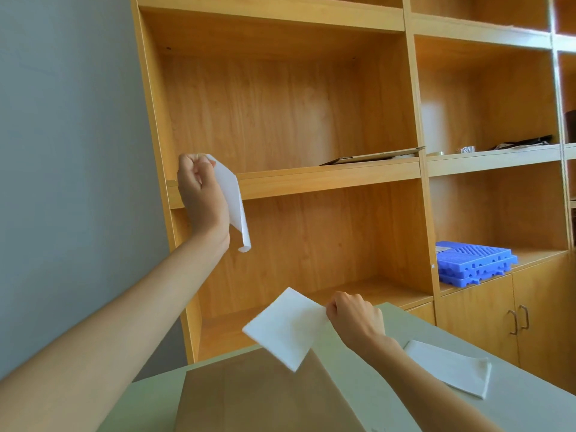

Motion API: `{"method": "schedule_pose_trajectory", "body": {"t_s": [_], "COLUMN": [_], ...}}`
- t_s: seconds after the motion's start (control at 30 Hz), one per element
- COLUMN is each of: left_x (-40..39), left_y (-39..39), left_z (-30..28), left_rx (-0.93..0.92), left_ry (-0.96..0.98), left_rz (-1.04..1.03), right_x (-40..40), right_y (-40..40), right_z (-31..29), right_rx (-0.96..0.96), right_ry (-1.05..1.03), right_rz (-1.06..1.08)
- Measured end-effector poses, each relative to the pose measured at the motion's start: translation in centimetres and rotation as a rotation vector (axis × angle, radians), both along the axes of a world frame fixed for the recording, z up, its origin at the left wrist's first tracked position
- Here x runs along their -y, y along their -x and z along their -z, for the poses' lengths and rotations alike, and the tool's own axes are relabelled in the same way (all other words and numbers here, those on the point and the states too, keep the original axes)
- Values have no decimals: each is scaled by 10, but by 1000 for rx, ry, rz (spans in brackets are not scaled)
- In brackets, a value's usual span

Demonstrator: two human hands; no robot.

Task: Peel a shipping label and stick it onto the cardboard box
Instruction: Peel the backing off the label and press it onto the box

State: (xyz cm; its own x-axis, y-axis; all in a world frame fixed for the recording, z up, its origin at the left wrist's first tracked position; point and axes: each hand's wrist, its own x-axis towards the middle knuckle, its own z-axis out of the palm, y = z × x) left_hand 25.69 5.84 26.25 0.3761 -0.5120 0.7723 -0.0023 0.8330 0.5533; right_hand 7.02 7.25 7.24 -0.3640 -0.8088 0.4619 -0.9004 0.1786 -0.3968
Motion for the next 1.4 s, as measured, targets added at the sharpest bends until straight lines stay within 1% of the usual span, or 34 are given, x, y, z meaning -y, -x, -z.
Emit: {"method": "schedule_pose_trajectory", "body": {"t_s": [0.13,0.3,0.4,0.5,0.6,0.67,0.73,0.9,0.97,1.17,1.3,1.33,1.4], "left_x": [0,-5,0,-2,-3,-3,-4,-4,-2,-3,-1,0,2], "left_y": [4,28,45,68,93,109,124,151,157,168,172,174,175], "left_z": [9,22,32,48,66,79,91,123,139,163,169,172,177], "left_rx": [57,155,245,367,537,639,699,804,876,1097,1226,1283,1378], "left_ry": [-6,-68,-134,-211,-323,-385,-427,-530,-562,-610,-575,-549,-457], "left_rz": [8,96,186,226,232,298,369,478,499,444,365,279,23], "right_x": [2,-1,-6,-16,-23,-26,-30,-42,-46,-50,-49,-49,-48], "right_y": [2,13,24,40,62,79,95,117,125,138,140,139,138], "right_z": [-7,-28,-44,-54,-58,-60,-61,-56,-52,-34,-26,-25,-23], "right_rx": [122,364,453,476,437,425,435,444,459,483,483,485,481], "right_ry": [170,428,519,576,599,619,641,652,640,579,558,556,549], "right_rz": [-23,-90,-86,-82,-45,-11,14,48,53,50,46,44,47]}}
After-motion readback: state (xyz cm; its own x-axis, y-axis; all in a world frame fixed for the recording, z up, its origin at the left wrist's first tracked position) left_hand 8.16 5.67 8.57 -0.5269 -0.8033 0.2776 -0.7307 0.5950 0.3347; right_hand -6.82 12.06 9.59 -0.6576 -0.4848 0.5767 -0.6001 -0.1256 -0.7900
